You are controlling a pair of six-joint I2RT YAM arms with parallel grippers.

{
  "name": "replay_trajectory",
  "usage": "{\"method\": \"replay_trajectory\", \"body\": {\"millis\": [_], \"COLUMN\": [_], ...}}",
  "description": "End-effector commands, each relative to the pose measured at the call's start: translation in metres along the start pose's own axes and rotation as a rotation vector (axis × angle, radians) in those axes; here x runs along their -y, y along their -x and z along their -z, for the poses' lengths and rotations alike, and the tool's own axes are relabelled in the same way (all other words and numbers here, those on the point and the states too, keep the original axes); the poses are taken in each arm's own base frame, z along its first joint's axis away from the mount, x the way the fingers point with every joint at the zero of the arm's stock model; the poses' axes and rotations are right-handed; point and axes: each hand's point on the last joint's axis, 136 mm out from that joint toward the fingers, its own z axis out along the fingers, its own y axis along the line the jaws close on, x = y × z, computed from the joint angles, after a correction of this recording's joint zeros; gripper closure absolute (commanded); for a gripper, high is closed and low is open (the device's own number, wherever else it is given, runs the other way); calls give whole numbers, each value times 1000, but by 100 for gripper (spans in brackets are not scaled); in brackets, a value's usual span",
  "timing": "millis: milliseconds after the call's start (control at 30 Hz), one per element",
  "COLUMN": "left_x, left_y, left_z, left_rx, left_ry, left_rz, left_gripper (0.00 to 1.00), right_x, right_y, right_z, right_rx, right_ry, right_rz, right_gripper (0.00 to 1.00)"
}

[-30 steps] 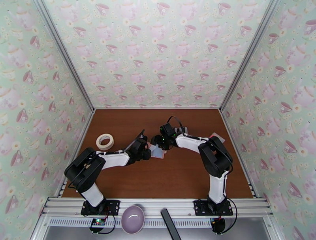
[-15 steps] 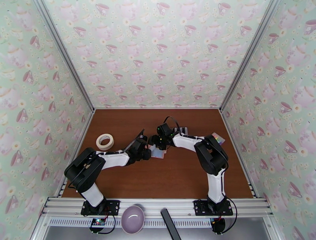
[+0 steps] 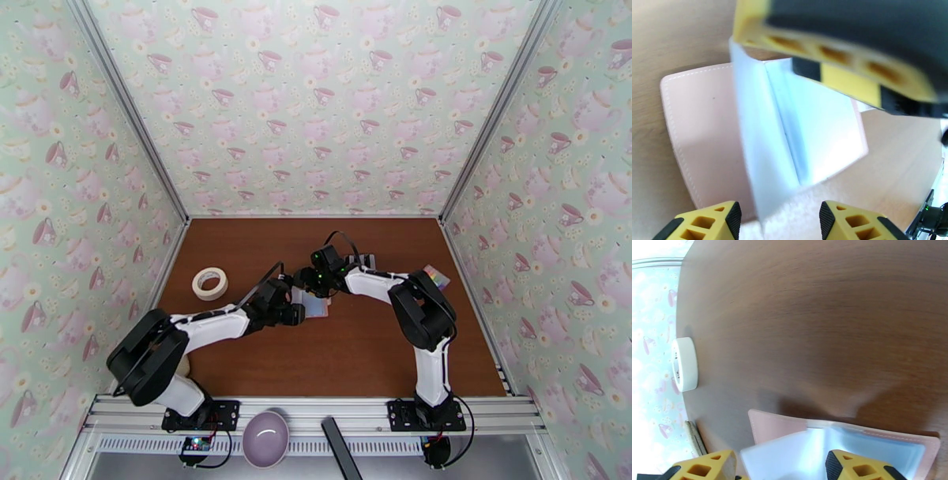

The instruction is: Put the credit cards into the card holder

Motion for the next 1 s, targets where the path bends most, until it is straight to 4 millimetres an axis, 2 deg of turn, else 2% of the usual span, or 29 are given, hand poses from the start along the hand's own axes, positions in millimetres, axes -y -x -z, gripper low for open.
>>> {"method": "replay_trajectory", "body": {"millis": [0,133,267,467,667,800,967], "left_x": [-4,-9,-3,3,-1,-12,-29], "left_y": [0,7,11,10,2,-7,-11], "left_z": [15,28,32,17,-6,-22,-29], "left_rx": [-2,28,33,24,-4,-34,-38], "left_ry": [18,27,-12,-57,-69,-37,26], "left_rz": [-2,6,2,-12,0,11,22], "left_gripper": [41,41,41,43,44,44,44], "right_x": [-29,-40,-41,-34,-27,-31,-31], "right_y": [0,-6,-11,-14,-13,-3,18], "right_z": [4,1,-7,-22,-30,-15,23], "right_rx": [-2,-15,-30,-55,-58,-18,54], "right_ry": [77,91,89,83,57,10,-35], "right_rz": [9,23,21,0,-2,49,86], "right_gripper": [35,35,35,35,35,35,35]}}
